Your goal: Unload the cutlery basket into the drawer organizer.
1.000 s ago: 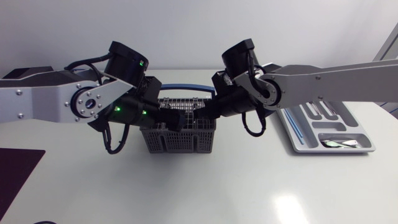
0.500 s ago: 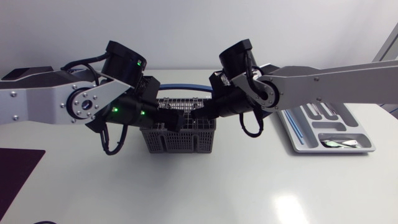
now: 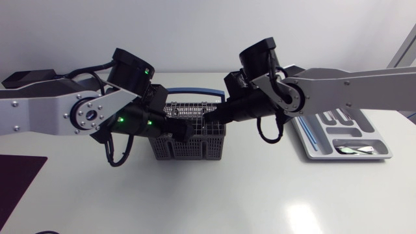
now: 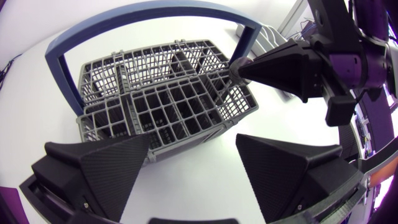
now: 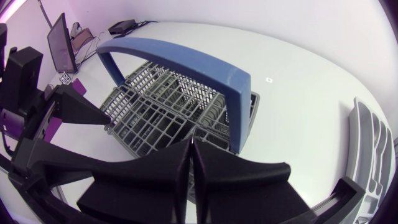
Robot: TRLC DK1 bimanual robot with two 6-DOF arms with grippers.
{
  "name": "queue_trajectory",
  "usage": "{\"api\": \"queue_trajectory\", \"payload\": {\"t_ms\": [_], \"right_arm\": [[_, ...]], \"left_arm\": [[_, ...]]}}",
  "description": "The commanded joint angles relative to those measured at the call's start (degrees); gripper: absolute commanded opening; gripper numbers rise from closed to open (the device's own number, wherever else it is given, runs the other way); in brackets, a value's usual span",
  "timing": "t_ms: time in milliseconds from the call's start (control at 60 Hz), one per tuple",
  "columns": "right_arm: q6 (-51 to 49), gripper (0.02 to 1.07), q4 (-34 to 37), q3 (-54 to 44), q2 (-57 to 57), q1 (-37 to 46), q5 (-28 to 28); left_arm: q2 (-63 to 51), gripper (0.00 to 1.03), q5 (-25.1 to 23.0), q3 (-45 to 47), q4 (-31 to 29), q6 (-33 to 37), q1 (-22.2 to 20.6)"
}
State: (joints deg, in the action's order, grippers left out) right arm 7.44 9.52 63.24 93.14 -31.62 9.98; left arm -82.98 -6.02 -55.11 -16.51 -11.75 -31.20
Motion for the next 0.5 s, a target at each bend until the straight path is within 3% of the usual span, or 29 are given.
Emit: {"api": "queue_trajectory", "payload": {"t_ms": [0,300,483], "right_arm": [[1.8,0.08,-0.6,-1.4,-2.0,1.1,2.2],[2.6,0.08,-1.0,-1.5,-4.2,2.9,9.4],[2.6,0.08,-1.1,-1.9,-6.4,3.3,10.6]], "left_arm": [[1.0,0.96,-0.6,1.2,0.4,-0.1,-0.4],[1.2,0.96,-0.5,1.1,0.3,-0.3,-1.1],[1.3,0.96,-0.3,1.2,0.3,-0.4,-1.1]]}}
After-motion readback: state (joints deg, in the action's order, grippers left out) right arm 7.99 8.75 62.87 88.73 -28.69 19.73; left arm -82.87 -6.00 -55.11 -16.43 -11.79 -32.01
